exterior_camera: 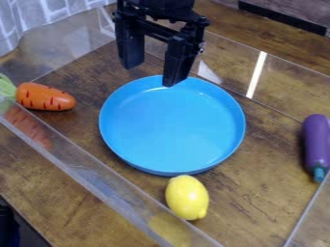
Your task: Move the carrot to the right side
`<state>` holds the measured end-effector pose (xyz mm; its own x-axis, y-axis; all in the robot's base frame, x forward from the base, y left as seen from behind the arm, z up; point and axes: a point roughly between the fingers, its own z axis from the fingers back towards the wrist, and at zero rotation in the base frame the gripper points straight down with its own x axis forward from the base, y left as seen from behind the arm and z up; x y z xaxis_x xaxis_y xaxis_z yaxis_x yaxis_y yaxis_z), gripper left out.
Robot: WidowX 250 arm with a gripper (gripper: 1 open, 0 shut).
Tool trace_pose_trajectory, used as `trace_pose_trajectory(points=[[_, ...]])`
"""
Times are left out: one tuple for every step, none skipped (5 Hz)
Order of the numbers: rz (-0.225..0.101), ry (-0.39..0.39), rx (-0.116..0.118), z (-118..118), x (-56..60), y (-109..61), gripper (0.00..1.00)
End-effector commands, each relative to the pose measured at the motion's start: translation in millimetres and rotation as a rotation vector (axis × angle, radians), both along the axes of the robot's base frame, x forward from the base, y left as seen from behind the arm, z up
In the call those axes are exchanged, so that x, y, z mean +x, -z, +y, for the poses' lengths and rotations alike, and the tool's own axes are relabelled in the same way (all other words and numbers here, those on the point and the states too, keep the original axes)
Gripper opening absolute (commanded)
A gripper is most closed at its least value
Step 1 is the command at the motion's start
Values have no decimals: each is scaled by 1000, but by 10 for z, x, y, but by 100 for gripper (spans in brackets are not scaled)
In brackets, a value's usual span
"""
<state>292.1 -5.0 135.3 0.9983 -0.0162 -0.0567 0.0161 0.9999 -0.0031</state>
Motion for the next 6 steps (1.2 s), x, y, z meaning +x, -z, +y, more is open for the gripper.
trace_pose_trajectory(points=[[12,57,1,62,7,27,100],[24,114,3,127,16,53,100],[34,138,4,241,3,80,100],[44,161,4,343,-9,103,100],[54,188,4,441,-19,128,100],[62,258,5,530,-6,226,100]])
